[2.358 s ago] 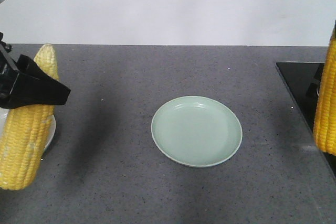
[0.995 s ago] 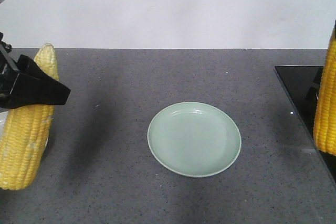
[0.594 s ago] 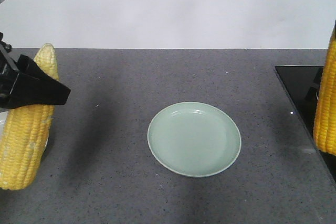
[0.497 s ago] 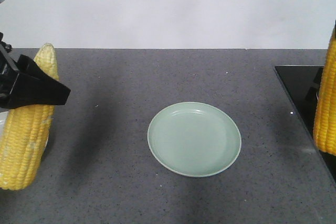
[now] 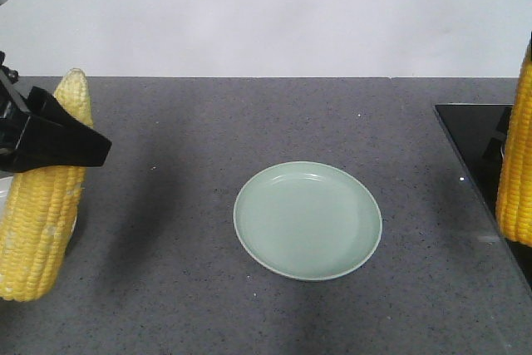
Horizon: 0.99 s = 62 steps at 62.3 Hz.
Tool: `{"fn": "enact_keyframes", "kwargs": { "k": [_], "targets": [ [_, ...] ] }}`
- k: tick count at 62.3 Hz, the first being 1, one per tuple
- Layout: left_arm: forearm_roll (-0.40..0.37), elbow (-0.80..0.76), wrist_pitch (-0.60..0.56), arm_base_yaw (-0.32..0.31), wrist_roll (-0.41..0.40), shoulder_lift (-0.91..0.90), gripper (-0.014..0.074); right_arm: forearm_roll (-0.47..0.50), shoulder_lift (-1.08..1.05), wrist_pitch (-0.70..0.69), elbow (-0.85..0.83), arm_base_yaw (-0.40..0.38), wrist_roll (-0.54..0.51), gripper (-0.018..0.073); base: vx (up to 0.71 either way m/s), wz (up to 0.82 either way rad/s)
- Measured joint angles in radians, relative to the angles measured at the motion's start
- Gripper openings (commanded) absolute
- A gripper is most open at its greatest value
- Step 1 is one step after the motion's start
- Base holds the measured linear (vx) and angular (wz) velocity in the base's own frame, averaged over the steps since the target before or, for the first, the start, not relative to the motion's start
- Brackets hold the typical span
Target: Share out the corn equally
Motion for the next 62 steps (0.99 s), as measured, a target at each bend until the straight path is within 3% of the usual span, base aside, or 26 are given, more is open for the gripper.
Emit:
{"fn": "enact_keyframes", "kwargs": {
  "k": [62],
  "targets": [
    [0.000, 0.000, 0.000, 0.000, 0.000, 0.000, -0.0006, 0.000, 0.000, 0.000, 0.000, 0.000, 0.000, -0.0004, 0.00, 0.00]
  ]
}}
